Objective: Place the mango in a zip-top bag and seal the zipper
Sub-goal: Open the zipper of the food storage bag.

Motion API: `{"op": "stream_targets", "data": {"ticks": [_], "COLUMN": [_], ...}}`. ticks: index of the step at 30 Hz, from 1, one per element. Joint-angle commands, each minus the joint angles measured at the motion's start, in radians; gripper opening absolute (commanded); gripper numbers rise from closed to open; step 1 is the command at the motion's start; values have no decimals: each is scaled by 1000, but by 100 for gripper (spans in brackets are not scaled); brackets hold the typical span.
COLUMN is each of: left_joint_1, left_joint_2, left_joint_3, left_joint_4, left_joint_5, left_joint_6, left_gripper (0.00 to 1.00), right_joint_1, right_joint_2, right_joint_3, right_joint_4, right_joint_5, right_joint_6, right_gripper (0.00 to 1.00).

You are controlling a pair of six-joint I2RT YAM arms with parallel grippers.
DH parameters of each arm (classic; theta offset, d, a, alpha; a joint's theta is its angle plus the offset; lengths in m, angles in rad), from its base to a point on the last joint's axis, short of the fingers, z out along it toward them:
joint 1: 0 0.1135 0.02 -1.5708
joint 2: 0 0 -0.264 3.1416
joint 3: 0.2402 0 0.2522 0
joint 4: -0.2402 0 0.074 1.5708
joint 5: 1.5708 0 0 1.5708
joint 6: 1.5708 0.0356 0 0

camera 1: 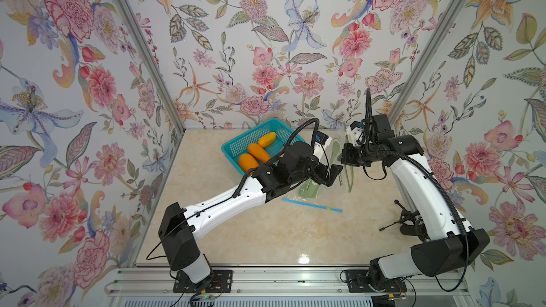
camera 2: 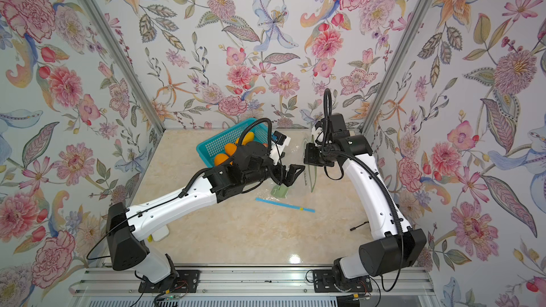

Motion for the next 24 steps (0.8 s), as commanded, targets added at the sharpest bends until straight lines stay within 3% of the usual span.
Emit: {"op": "stream_targets", "data": {"ticks": [1, 8, 18, 24], "left_joint_1": [-13, -27, -26, -23], "left_joint_2": [15, 36, 48, 49], "left_joint_3": [61, 66, 55, 34], "left_joint_4": [31, 57, -12, -58], "left_joint_5": [43, 50, -39, -96], "left_joint_6": [63, 30, 3, -9], "left_gripper": [99, 99, 99, 82], "right_joint_1": [26, 86, 109, 113], "right_joint_2": [14, 12, -12, -35], "right_joint_3": [46, 32, -42, -69], "right_joint_4": [-51, 11, 166, 208], "right_joint_5": [43, 149, 140, 163], "right_joint_6": [-10, 45, 147, 176], "right_gripper": [0, 0, 0, 0]}}
